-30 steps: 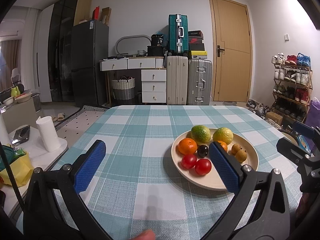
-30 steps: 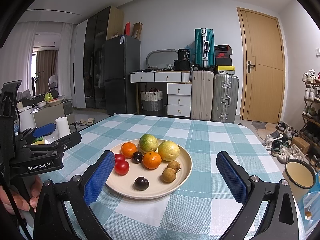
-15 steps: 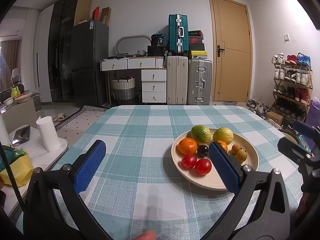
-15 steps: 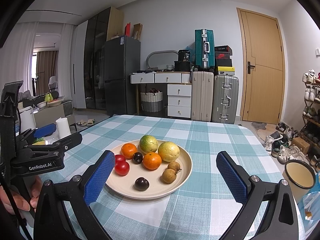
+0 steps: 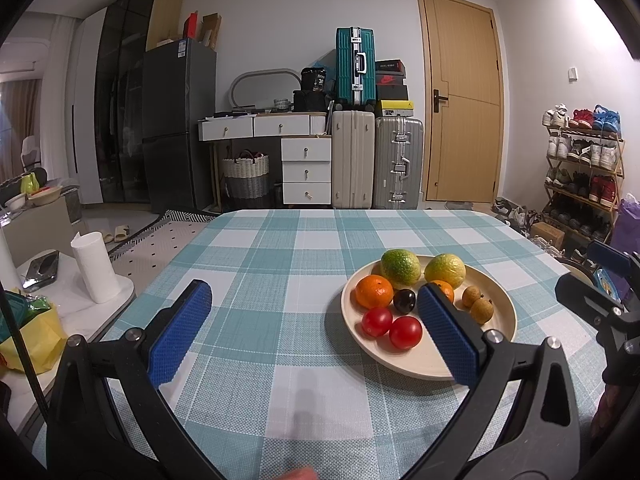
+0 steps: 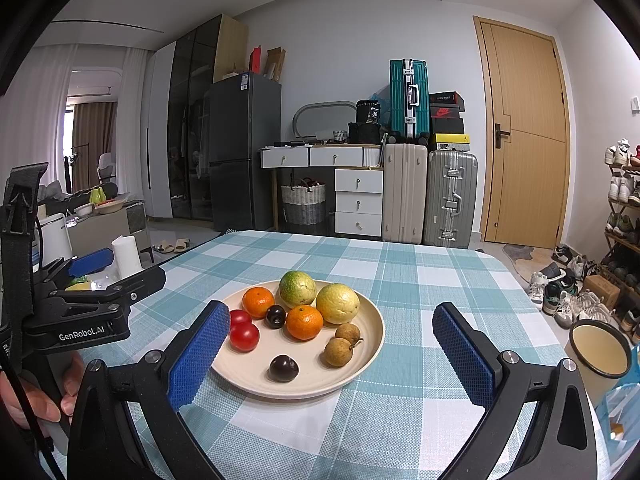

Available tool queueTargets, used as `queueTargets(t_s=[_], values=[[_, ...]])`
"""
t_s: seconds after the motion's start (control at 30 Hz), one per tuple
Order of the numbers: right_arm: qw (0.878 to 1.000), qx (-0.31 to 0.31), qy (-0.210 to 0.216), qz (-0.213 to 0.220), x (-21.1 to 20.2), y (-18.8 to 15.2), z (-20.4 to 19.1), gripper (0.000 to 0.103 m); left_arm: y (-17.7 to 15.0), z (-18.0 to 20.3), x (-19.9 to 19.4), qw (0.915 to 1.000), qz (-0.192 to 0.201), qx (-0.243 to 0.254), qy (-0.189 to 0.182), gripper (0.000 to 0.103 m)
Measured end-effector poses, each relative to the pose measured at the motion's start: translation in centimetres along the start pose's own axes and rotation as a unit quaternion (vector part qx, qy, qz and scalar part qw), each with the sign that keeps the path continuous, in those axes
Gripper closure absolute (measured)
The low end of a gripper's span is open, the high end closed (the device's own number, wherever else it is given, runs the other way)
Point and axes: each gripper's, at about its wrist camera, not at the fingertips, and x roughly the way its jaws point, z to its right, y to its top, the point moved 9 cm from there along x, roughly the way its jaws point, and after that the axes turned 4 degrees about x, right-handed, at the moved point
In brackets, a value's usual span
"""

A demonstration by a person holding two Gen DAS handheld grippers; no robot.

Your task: Organize fruits

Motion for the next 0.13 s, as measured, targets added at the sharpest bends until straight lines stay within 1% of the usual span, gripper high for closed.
queueTargets(t_s=[0.13], values=[[1.000, 0.000, 0.000, 0.000, 0.00, -0.02, 0.02, 0.000, -0.11, -0.04, 0.06, 1.0000, -0.003, 0.000, 0.001, 0.000]])
